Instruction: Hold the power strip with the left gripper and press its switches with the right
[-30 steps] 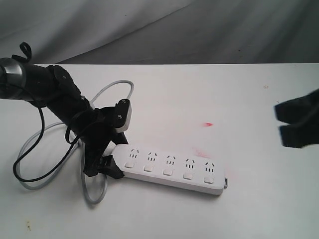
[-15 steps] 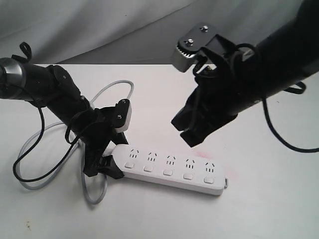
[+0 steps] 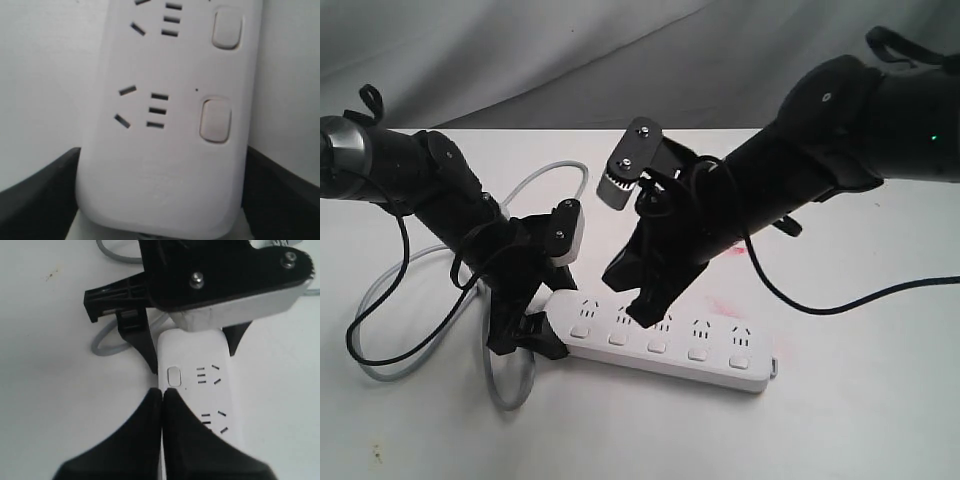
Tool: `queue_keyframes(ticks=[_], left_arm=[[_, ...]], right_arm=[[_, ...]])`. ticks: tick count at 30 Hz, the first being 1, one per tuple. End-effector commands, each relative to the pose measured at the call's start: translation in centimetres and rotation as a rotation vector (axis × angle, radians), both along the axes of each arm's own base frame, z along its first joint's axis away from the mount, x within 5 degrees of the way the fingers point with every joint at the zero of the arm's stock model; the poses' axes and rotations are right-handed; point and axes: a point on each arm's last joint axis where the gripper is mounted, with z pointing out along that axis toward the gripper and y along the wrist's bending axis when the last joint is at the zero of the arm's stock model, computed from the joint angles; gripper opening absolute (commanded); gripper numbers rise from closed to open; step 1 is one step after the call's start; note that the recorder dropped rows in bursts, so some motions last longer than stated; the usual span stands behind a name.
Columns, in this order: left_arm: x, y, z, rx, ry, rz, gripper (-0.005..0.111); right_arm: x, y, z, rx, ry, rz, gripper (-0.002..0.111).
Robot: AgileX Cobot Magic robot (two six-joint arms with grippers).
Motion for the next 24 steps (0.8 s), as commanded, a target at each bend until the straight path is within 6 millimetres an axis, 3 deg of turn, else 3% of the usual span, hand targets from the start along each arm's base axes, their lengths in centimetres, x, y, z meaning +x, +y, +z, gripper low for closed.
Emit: queue_keyframes(ticks=[1,12,20,24], left_arm=[[-0.3,-0.2,-0.1,-0.003,0.026,-0.016,0.050],[-0.3,-0.2,-0.1,-0.003,0.026,-0.016,0.050],[-0.3,-0.2,-0.1,-0.003,0.024,-0.019,0.050],[-0.3,-0.2,-0.1,-0.003,0.024,-0.019,0.050]], right_arm=[[0.3,1.0,-0.5,0.013,-0.069,0.013,0.000],[1.0,1.8,-2.8,0.044,-0.062,0.025,0.000],[0.3,1.7,-4.7,0.065,-0.146,0.021,0.000],[-0.4,1.5,-5.5,0.087,-0.162,0.046,0.021]])
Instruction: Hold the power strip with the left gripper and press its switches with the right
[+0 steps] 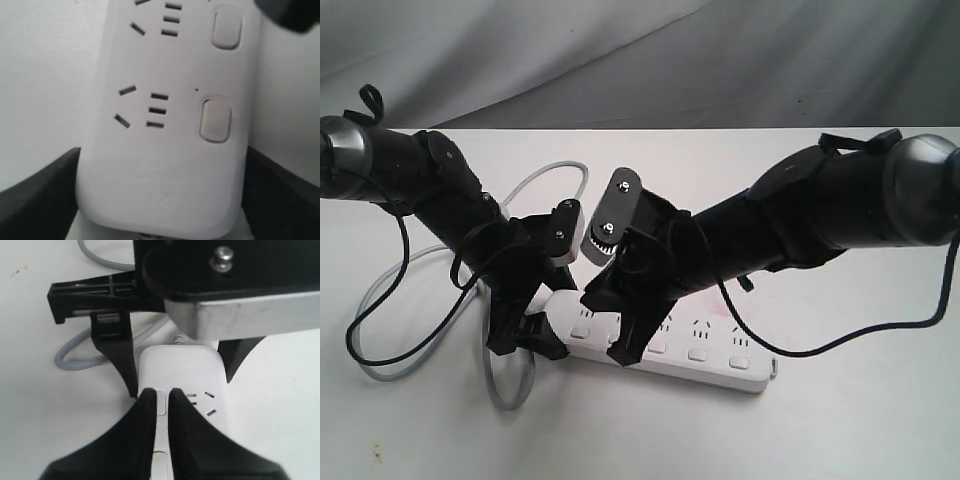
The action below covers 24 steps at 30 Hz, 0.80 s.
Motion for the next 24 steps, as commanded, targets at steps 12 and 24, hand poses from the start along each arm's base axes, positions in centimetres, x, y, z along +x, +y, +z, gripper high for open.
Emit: queue_keyframes(ticks=[12,24], left_arm=[[-0.3,-0.2,-0.1,-0.003,0.024,-0.019,0.050],[-0.3,-0.2,-0.1,-0.003,0.024,-0.019,0.050]], right_arm=[[1.2,1.1,-2.4,0.071,-0.028,-0.023,0.052],[2.0,1.3,-2.5,0.043,-0.066,-0.027,0.053]])
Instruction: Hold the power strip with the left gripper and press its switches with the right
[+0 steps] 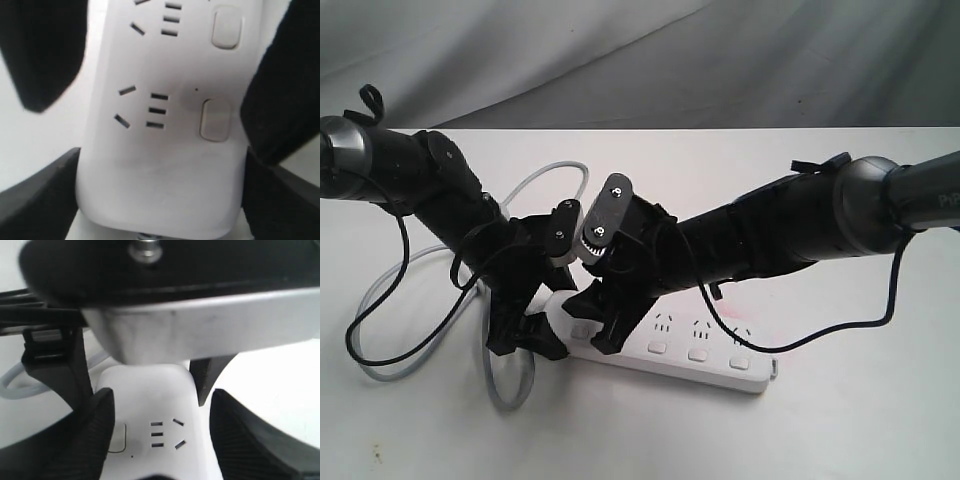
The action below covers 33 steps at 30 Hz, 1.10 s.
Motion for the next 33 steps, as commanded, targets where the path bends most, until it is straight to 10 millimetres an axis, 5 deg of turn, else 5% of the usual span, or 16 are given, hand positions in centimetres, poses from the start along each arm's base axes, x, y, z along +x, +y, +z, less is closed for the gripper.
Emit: queue_keyframes(ticks=[1,33], left_arm=[[-0.22,-0.19,-0.13,-0.002,0.021,-0.016,0.050],[-0.22,-0.19,-0.13,-0.002,0.021,-0.016,0.050]], right_arm=[[0.01,0.15,0.11,-0.010,-0.022,0.019,0.053],[-0.14,0.06,-0.32,-0.104,-0.088,0.067,0.053]])
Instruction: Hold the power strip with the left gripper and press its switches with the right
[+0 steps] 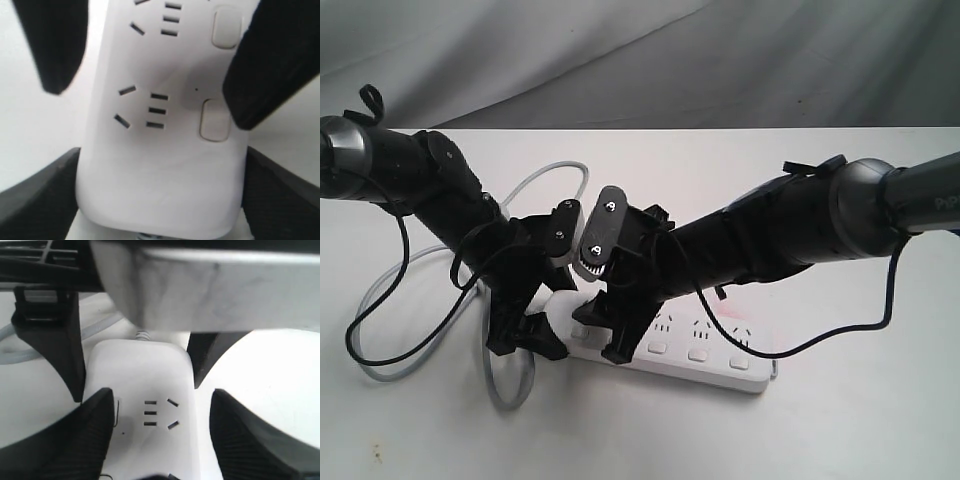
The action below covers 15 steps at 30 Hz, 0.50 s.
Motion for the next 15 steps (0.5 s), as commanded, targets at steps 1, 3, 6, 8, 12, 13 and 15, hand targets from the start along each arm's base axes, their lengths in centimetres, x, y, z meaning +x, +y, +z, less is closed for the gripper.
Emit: queue_keyframes(ticks=[1,3,6,8,12,13,15], left_arm=[[-0.22,-0.19,-0.13,-0.002,0.021,-0.016,0.050],[-0.22,-0.19,-0.13,-0.002,0.021,-0.016,0.050],[-0.22,-0.19,-0.13,-0.002,0.021,-0.016,0.050],[-0.24,-0.20,-0.13,-0.002,0.023,-0.016,0.050],[-0.24,-0.20,-0.13,-0.002,0.023,-0.016,0.050],[-0.24,-0.20,-0.13,-0.002,0.023,-0.016,0.050],[-0.24,-0.20,-0.13,-0.002,0.023,-0.016,0.050]], right_arm=[[-0.04,0.25,0.12,-0.009,-0.022,0.019,0.053],[-0.13,0.42,0.08,-0.022,-0.032,0.014,0.053],[-0.34,0.76,0.02,-0.038,-0.047,0.008,0.053],[-0.31,0.74,0.01,-0.040,-0.048,0.005,0.053],[-0.31,0.74,-0.07,-0.041,-0.047,0.005,0.053],[-0.31,0.75,-0.23,-0.044,-0.043,0.005,0.053],[-0.48,0.96,-0.53,-0.051,-0.040,0.010,0.053]])
